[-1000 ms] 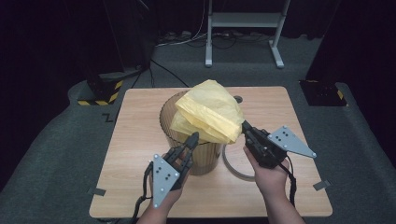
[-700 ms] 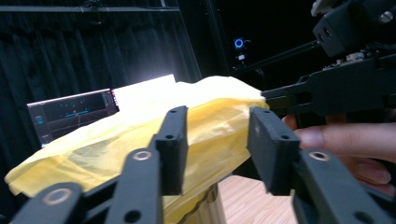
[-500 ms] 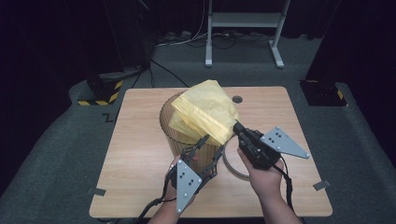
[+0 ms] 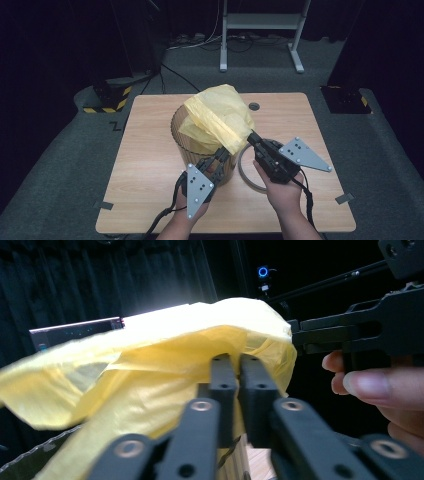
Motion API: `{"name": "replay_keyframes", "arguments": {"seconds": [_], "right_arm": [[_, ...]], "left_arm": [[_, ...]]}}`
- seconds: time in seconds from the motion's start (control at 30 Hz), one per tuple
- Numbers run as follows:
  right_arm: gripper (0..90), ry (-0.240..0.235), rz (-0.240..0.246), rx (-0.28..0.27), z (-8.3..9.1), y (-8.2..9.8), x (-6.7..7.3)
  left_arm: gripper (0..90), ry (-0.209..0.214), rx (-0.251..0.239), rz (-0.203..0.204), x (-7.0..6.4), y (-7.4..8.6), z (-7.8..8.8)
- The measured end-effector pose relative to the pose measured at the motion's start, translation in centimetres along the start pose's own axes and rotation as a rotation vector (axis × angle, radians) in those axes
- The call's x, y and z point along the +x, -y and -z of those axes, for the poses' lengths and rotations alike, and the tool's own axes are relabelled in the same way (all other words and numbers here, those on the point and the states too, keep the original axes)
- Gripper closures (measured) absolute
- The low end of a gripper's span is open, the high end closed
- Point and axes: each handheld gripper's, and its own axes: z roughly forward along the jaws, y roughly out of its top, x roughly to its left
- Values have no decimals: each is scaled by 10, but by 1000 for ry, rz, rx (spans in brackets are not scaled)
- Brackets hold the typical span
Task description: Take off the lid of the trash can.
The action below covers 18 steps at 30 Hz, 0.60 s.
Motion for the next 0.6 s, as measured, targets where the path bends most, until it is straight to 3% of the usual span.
{"name": "replay_keyframes", "arguments": {"seconds": [0.23, 0.47, 0.53, 0.6], "right_arm": [[900, 7, 2, 2, 1, 1, -4], [900, 50, -21, 21, 2, 8, -20], [856, 77, -36, 44, -1, 10, -28], [768, 71, -50, 38, 3, 9, -31]], "left_arm": [[900, -31, -35, 9, 7, -3, 7], [900, -96, -68, 52, 28, -10, 16], [900, -102, -62, 53, 31, -11, 15], [900, -101, -55, 37, 32, -11, 12]]}}
